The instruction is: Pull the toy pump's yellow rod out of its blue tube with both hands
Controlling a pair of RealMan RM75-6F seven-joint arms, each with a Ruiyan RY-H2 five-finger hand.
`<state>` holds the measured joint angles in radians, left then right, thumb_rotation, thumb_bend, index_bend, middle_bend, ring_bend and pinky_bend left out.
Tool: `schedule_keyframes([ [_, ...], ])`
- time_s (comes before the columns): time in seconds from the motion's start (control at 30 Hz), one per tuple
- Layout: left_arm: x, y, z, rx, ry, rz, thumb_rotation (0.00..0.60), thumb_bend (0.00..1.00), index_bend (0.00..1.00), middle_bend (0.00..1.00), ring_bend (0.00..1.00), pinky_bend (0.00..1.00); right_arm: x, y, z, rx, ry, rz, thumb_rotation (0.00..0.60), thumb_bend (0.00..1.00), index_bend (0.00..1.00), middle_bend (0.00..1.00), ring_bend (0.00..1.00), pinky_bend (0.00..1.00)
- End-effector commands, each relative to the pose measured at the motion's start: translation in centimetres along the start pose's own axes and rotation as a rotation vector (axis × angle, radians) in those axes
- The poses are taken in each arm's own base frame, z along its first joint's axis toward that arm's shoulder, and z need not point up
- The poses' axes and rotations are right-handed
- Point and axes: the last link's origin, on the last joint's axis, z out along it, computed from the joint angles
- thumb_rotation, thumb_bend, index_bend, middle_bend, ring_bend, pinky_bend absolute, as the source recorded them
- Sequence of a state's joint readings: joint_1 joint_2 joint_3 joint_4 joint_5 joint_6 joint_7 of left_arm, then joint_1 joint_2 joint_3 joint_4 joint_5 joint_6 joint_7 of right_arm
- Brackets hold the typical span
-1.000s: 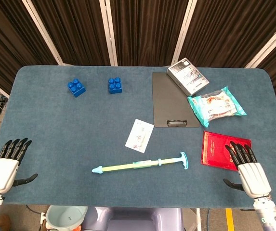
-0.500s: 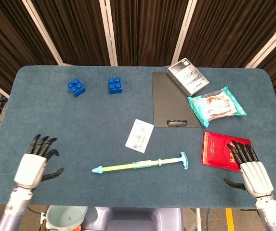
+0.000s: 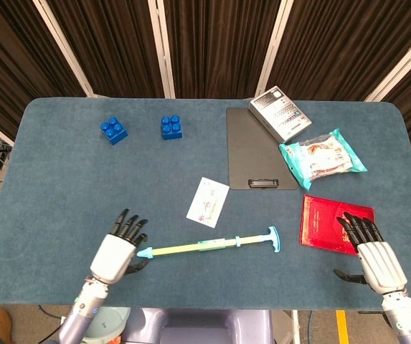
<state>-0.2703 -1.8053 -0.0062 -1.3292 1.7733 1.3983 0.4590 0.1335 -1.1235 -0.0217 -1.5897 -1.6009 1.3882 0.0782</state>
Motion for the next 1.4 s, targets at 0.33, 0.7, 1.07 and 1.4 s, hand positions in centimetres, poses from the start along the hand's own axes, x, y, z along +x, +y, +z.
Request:
schedule_keyframes([
  [0.33, -3.1, 2.5, 1.5, -0.054, 0.004, 0.057, 0.600, 0.21, 0.40, 0.17, 0.13, 0.01, 0.4, 0.6, -0.3, -0.016, -0.007, 0.011, 0.600, 0.00, 0.00, 0.00, 0.00, 0.00],
  [0.7, -4.6, 1.8, 2.2, -0.018, -0.009, 0.069, 0.600, 0.26, 0.40, 0.17, 0.13, 0.01, 0.6, 0.8, -0.3, -0.032, 0.013, 0.018, 0.600, 0.00, 0.00, 0.00, 0.00, 0.00],
  [1.07, -4.9, 0.9, 2.7, 0.003, -0.028, 0.107, 0.600, 0.29, 0.41, 0.17, 0.13, 0.01, 0.5, 0.5, 0.1, -0.016, 0.041, 0.030, 0.600, 0.00, 0.00, 0.00, 0.00, 0.00],
  [1.4, -5.1, 0.0, 3.4, 0.046, -0.053, 0.153, 0.600, 0.34, 0.47, 0.14, 0.12, 0.01, 0.9, 0.2, 0.2, 0.021, 0.111, 0.060, 0.600, 0.00, 0.00, 0.00, 0.00, 0.00],
])
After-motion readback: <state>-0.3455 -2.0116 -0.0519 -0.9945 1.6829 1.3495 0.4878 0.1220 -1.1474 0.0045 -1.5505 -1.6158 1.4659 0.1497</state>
